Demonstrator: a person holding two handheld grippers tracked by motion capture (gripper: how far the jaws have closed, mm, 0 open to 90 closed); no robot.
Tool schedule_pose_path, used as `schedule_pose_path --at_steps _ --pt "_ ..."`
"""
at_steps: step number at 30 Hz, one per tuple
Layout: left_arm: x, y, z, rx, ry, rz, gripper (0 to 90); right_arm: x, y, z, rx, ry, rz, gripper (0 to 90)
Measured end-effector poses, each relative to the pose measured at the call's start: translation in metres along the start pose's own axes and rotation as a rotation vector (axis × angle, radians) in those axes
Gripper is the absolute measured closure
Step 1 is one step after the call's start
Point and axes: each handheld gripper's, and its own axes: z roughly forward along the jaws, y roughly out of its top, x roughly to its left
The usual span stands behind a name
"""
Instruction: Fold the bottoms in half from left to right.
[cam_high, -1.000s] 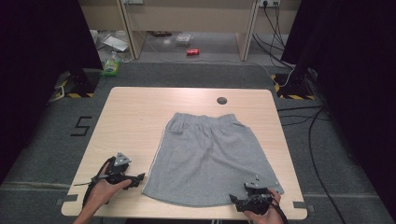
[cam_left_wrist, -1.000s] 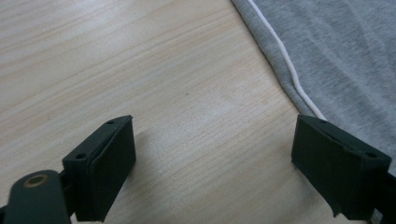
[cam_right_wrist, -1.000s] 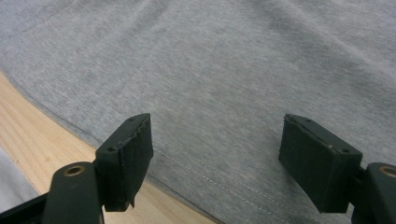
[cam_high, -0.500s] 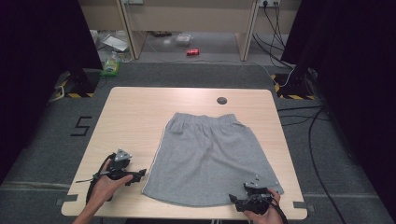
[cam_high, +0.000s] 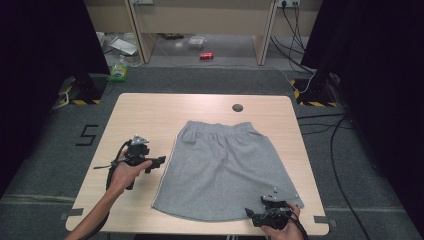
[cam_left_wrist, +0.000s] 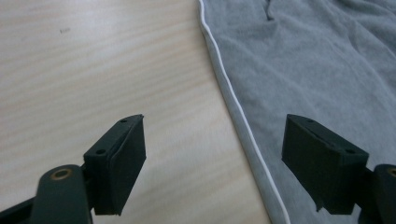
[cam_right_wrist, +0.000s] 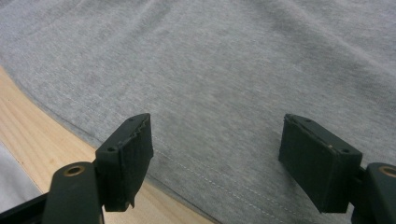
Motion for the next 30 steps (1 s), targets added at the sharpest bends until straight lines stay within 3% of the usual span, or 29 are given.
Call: schedule_pose_path --at_steps 6,18,30 --pt "0.003 0.025 0.019 -0.017 -0.003 -0.046 24.6 0.000 0.000 0.000 0.003 0.003 0.008 26.1" --pt "0.003 0.064 0.058 -0.033 0.007 -0.089 32.6 0.000 0.000 0.001 0.004 0.008 0.004 26.0" --pt "-0.003 0.086 0.097 -0.013 0.017 -0.109 39.0 0.000 0.000 0.001 0.005 0.016 -0.003 26.0"
